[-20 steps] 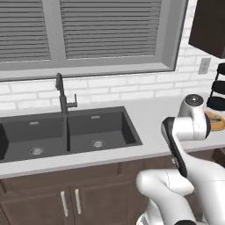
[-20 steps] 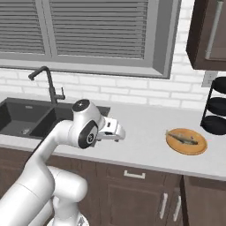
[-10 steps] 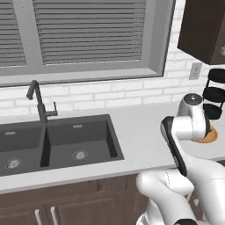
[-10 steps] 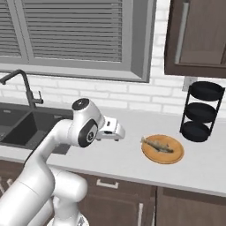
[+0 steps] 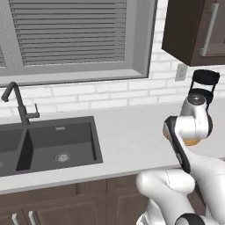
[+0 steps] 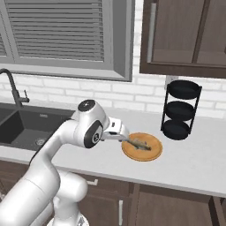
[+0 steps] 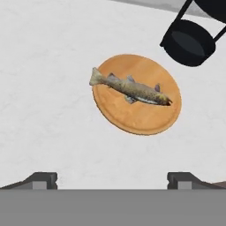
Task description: Pick up the knife from the drawer and place it on the cutting board. Then place the meat from the plate to the cutting board.
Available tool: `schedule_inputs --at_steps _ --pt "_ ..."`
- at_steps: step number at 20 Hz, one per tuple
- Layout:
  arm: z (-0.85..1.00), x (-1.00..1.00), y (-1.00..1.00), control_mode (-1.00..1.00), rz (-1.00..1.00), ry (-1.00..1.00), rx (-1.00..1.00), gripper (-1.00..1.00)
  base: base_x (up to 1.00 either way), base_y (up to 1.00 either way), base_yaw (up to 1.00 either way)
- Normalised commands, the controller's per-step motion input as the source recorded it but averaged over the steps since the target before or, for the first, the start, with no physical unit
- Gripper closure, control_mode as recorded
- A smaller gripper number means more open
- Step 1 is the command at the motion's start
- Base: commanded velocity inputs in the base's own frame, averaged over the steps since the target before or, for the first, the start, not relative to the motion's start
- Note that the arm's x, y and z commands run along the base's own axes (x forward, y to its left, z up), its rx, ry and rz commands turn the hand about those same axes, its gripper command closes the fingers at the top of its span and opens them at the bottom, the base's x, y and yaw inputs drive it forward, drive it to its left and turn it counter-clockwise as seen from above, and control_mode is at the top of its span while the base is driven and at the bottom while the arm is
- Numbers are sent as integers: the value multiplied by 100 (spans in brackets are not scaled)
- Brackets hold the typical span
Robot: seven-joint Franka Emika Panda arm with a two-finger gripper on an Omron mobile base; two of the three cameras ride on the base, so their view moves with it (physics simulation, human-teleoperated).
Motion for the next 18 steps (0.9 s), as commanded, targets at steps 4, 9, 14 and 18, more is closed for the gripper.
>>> schedule_inputs --at_steps 4,9,14,18 --pt "-2 50 -74 -100 12 13 0 -100 0 0 0" --pt "-11 69 -68 -100 27 9 0 -100 0 0 0" --pt "-46 44 -27 -100 22 7 0 -100 0 0 0" --pt "-42 28 -2 -100 15 11 0 -100 0 0 0"
